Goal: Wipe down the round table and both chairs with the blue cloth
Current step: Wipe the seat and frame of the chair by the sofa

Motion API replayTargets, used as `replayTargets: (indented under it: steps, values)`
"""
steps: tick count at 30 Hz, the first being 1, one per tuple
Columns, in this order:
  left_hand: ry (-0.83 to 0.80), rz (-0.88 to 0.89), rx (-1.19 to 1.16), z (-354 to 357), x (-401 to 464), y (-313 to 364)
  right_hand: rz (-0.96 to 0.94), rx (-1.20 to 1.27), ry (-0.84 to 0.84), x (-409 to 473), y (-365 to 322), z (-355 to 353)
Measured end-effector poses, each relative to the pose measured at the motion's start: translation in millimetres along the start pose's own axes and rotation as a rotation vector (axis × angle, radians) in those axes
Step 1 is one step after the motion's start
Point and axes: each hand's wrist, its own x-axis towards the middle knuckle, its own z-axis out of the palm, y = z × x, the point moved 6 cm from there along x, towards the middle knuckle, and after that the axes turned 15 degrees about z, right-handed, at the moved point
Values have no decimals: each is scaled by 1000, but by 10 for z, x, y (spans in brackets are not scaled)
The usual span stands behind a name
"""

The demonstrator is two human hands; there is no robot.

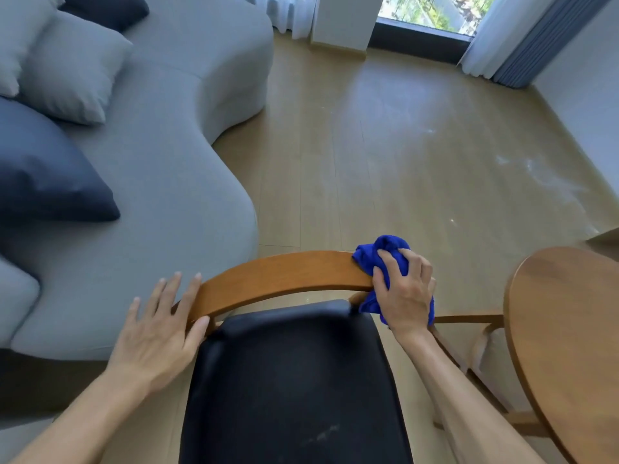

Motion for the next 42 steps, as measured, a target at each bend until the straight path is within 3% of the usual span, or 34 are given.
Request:
replayTargets:
  steps: [3, 6, 8, 13, 18, 21, 25, 30, 33, 35, 37, 39, 42]
  values:
    - [-26, 37, 1, 71, 194, -69, 139, 106, -56, 45, 132, 7]
    - [-15, 62, -3, 123, 211, -94, 452, 241, -155, 117, 498, 14]
    - [-2, 70, -9, 141, 213, -104, 497, 265, -132, 150, 595, -51]
    - [2, 78, -20, 133, 205, -95, 204, 311, -49, 53, -310, -99]
    - [9, 64, -47, 106, 207, -83, -115, 13, -177, -541, -1872, 319]
    - [-4, 50, -55, 99, 220, -82, -216, -6, -215, -754, -2158, 447]
    - [-17, 34, -30, 80, 203, -75, -318, 21, -211, -614, -1689, 366]
    - [-39, 51, -30, 68, 214, -62, -63, -54, -89, 57, -303, 123]
    - [-32, 73, -34, 55, 214, -54, 265, 128, -119, 85, 234, 106]
    - [-25, 86, -38, 46, 217, -36, 516, 224, -50, -59, 272, 163]
    - [-7, 84, -42, 40, 226, -32, 594, 219, 45, -148, 112, 190]
    - [-8, 88, -33, 57, 236, -35, 577, 133, 80, -151, 7, 180]
    - [1, 87, -33, 78, 227, -47, 401, -34, 115, -125, -203, 81]
